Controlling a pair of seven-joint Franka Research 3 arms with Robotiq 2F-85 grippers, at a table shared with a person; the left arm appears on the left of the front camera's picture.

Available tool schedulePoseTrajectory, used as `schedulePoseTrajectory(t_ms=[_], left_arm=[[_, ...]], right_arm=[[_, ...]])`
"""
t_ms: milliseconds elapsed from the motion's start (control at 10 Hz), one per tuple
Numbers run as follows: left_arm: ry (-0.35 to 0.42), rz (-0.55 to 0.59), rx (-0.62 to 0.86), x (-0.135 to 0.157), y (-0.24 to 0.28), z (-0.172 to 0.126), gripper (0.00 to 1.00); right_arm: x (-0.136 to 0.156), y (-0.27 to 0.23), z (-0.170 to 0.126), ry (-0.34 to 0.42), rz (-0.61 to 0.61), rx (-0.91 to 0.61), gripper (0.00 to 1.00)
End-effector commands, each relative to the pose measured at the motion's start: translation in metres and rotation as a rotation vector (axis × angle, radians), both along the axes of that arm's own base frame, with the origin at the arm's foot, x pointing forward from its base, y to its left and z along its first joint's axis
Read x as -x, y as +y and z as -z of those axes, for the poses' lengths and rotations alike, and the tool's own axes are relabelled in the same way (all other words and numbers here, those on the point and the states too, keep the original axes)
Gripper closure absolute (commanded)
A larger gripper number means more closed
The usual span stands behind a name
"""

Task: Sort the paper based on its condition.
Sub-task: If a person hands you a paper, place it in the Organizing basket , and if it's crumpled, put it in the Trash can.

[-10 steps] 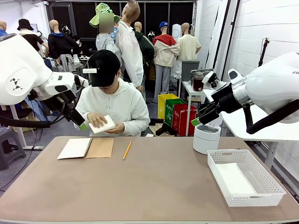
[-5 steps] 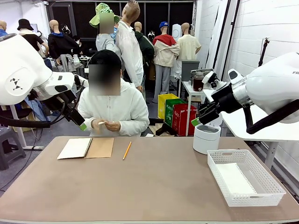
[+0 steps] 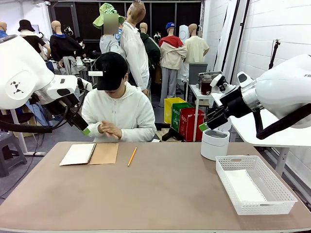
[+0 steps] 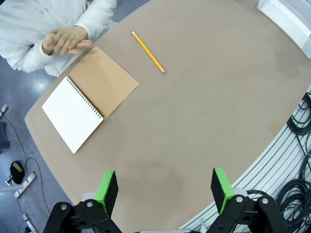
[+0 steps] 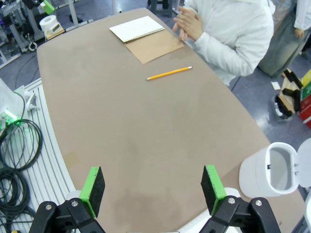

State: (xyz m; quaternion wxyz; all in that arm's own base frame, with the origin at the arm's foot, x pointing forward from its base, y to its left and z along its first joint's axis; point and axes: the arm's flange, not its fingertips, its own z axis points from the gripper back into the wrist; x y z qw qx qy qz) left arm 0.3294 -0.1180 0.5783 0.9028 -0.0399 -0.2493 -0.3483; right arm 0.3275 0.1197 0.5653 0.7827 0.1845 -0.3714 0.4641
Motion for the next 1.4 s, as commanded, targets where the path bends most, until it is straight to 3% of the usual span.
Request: schedulePoseTrajectory(t_ms=[0, 1300], left_arm=[[0.005, 0.014, 0.013, 0.0001, 0.0006, -0.0005, 0.0], [0.005, 0.014, 0.013, 0.0001, 0.0006, -0.0005, 0.0]], right_arm=[[0.0004, 0.0, 0.0, 0.005, -0.01, -0.009, 0.0], [0.0004, 0.0, 0.0, 0.005, -0.01, -0.009, 0.0]])
